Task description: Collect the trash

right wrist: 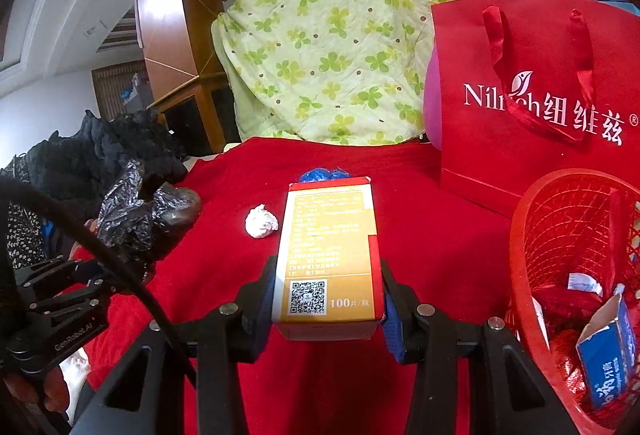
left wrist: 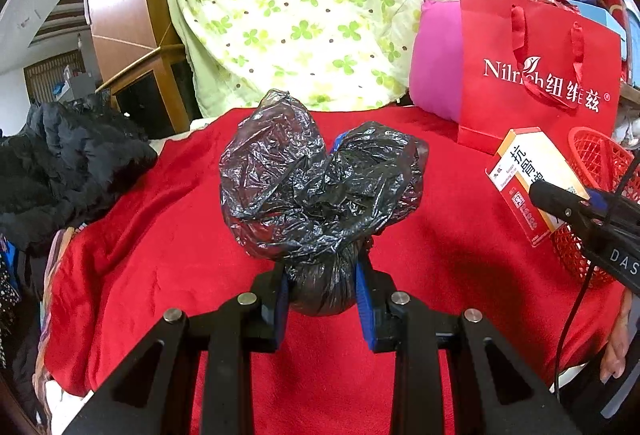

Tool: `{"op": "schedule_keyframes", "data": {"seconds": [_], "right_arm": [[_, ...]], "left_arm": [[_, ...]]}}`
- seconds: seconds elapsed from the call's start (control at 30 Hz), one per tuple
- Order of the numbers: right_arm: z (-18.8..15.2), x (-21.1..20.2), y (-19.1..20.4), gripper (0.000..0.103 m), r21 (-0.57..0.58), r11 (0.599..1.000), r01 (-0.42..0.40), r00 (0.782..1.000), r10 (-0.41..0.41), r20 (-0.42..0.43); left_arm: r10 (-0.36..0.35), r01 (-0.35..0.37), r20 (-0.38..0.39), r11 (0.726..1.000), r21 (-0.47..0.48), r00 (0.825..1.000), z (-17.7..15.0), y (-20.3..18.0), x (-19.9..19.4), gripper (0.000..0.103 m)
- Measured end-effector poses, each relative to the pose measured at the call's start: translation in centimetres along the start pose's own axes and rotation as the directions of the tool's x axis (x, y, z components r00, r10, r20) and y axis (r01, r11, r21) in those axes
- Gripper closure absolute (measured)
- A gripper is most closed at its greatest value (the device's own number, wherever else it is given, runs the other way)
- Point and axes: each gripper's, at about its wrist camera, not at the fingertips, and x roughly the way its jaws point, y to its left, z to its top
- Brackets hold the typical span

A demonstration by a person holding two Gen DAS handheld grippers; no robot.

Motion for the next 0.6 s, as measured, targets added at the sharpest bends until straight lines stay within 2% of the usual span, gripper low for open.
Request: {"op": "schedule_keyframes", "data": {"seconds": [0.6], "right_arm": [[0.6,-1.7,-0.5,0.055,0.008,1.000,-0.014,0.997,0.013,0.070]], "left_arm": [[-0.024,0.022,0.052,0.999,0.042,0.998,1.1,-1.1,-1.6,0.072]]}}
